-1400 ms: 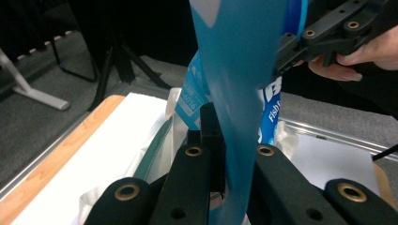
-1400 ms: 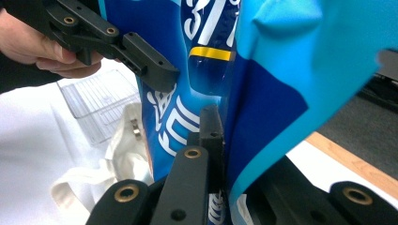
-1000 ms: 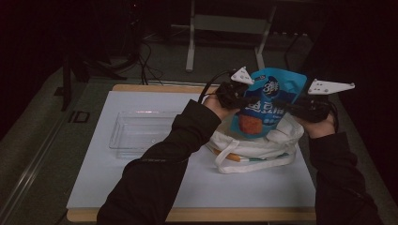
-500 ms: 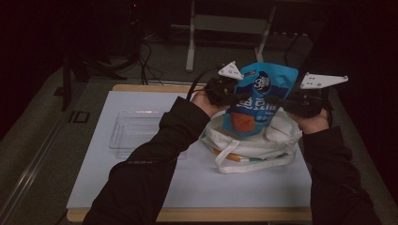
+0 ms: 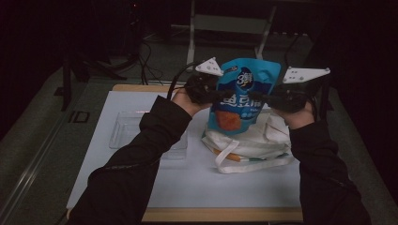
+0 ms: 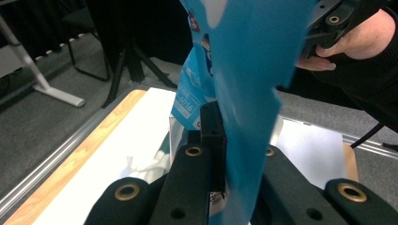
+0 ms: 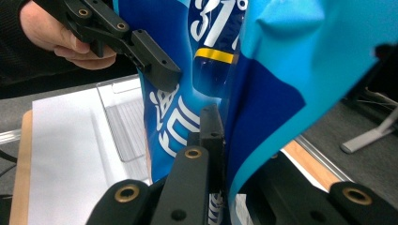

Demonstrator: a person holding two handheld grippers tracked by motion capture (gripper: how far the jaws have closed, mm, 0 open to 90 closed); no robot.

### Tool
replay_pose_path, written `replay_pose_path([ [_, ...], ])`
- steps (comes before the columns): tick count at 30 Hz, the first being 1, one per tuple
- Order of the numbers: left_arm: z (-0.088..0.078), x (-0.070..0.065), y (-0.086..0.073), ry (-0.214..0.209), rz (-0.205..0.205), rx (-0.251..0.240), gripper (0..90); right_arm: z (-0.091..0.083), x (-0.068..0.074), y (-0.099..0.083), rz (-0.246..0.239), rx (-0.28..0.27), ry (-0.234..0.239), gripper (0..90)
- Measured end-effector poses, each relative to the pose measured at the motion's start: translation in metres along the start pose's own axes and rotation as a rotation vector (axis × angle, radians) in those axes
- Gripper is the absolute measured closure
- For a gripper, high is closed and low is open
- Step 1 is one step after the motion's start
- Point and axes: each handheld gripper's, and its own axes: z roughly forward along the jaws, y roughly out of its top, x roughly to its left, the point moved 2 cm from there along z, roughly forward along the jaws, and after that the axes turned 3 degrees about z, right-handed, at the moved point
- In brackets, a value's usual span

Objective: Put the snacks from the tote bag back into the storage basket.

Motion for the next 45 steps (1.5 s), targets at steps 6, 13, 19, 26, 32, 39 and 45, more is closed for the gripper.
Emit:
replay_pose_path([
  [6,-0.018,0.007,-0.011,0.004,-0.018,0.010,90.0,0.020,0.007,0.008,-0.011,0.009,0.029,88.5],
  [13,-0.037,0.014,-0.020,0.025,-0.026,0.017,90.0,0.040,0.015,0.017,-0.018,0.009,0.052,88.4],
  [19,-0.055,0.021,-0.030,0.040,-0.039,0.016,90.0,0.059,0.022,0.027,-0.025,0.009,0.072,88.5],
  [26,-0.075,0.027,-0.040,0.049,-0.049,0.019,90.0,0.079,0.030,0.036,-0.045,0.016,0.099,88.4],
  [32,-0.090,0.031,-0.049,0.054,-0.051,0.020,90.0,0.095,0.040,0.043,-0.058,0.024,0.122,88.5],
  [39,-0.107,0.036,-0.061,0.065,-0.067,0.025,90.0,0.112,0.047,0.047,-0.058,0.024,0.145,88.5],
  [45,-0.122,0.042,-0.072,0.057,-0.077,0.023,90.0,0.128,0.054,0.053,-0.065,0.027,0.166,88.5],
])
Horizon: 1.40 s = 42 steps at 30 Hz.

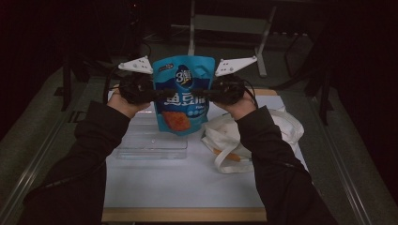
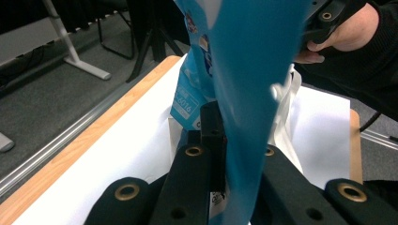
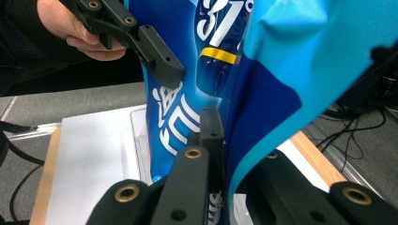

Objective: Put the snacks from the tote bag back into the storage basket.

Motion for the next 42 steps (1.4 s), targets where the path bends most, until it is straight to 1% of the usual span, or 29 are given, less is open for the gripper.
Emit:
replay_pose_path([
  [3,-0.007,0.004,-0.005,0.001,-0.001,0.001,90.0,0.008,0.002,0.003,-0.007,-0.002,0.008,88.5],
  [7,-0.017,0.008,-0.011,-0.004,0.010,-0.003,90.0,0.020,0.007,0.008,-0.014,-0.002,0.026,88.5],
  [10,-0.024,0.010,-0.017,-0.016,0.015,-0.009,90.0,0.024,0.010,0.010,-0.019,-0.002,0.036,88.5],
  [15,-0.037,0.016,-0.026,-0.032,0.042,-0.016,90.0,0.036,0.015,0.013,-0.022,-0.010,0.062,88.4],
  [19,-0.045,0.021,-0.033,-0.043,0.045,-0.015,90.0,0.045,0.017,0.015,-0.016,-0.024,0.084,88.4],
  [21,-0.047,0.023,-0.037,-0.044,0.050,-0.013,90.0,0.051,0.019,0.015,-0.023,-0.017,0.082,88.4],
  [23,-0.047,0.026,-0.041,-0.038,0.050,-0.011,90.0,0.056,0.019,0.014,-0.022,-0.018,0.083,88.4],
  [27,-0.046,0.028,-0.049,-0.014,0.063,-0.012,90.0,0.065,0.018,0.011,-0.018,-0.015,0.072,88.4],
  [31,-0.043,0.032,-0.059,-0.012,0.066,-0.016,90.0,0.072,0.018,0.006,-0.018,-0.005,0.062,88.4],
  [34,-0.040,0.035,-0.067,-0.004,0.062,-0.009,90.0,0.079,0.018,0.000,-0.016,0.001,0.055,88.4],
  [35,-0.040,0.036,-0.070,0.000,0.062,-0.005,90.0,0.082,0.018,-0.001,-0.007,0.007,0.054,88.4],
  [36,-0.039,0.037,-0.072,-0.004,0.051,-0.003,90.0,0.085,0.017,-0.003,-0.006,0.008,0.055,88.4],
  [38,-0.038,0.039,-0.077,0.002,0.058,0.000,90.0,0.089,0.016,-0.006,0.003,0.009,0.058,88.4],
  [39,-0.037,0.040,-0.079,-0.001,0.046,0.002,90.0,0.092,0.016,-0.008,0.004,0.010,0.059,88.4],
  [40,-0.037,0.040,-0.082,0.000,0.048,0.004,90.0,0.094,0.016,-0.010,0.012,0.013,0.061,88.4],
  [42,-0.036,0.041,-0.087,-0.003,0.036,0.009,90.0,0.098,0.015,-0.013,0.012,0.014,0.064,88.4],
])
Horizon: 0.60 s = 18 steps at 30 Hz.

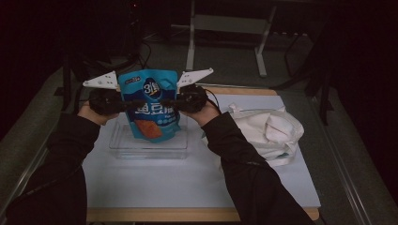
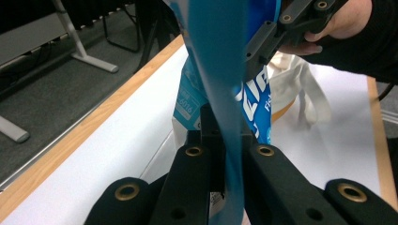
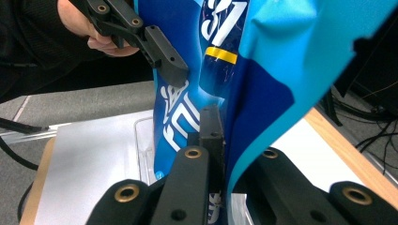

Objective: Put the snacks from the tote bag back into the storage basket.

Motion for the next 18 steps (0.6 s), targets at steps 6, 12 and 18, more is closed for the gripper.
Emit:
replay_pose_path([
  [6,0.001,0.001,-0.014,-0.001,-0.006,0.009,90.0,0.011,0.001,-0.009,0.015,0.010,0.009,88.4],
  [12,0.004,0.002,-0.025,-0.011,-0.019,0.021,90.0,0.020,0.002,-0.018,0.033,0.015,0.020,88.4],
  [18,0.008,0.002,-0.038,-0.030,-0.045,0.028,90.0,0.028,0.003,-0.030,0.064,0.024,0.034,88.4],
])
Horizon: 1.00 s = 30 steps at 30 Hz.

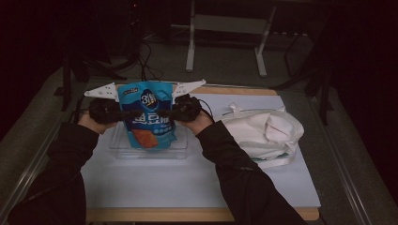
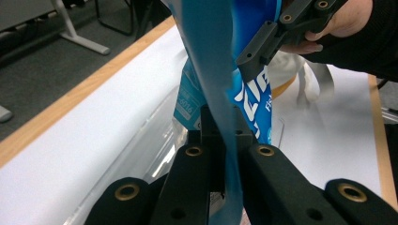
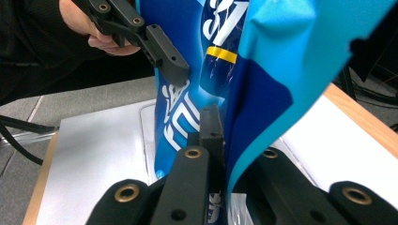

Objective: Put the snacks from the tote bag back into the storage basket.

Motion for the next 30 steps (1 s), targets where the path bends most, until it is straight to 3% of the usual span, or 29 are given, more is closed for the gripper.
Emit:
replay_pose_path([
  [20,0.015,-0.005,-0.026,-0.013,-0.007,0.004,89.8,0.012,0.000,-0.029,0.034,-0.004,0.003,88.3],
  [24,0.014,-0.006,-0.031,-0.027,-0.014,-0.017,89.6,0.011,0.000,-0.033,0.035,-0.008,0.011,88.2],
  [30,0.013,-0.012,-0.033,-0.010,0.012,-0.020,89.7,0.010,0.004,-0.036,0.014,-0.013,0.008,88.0],
])
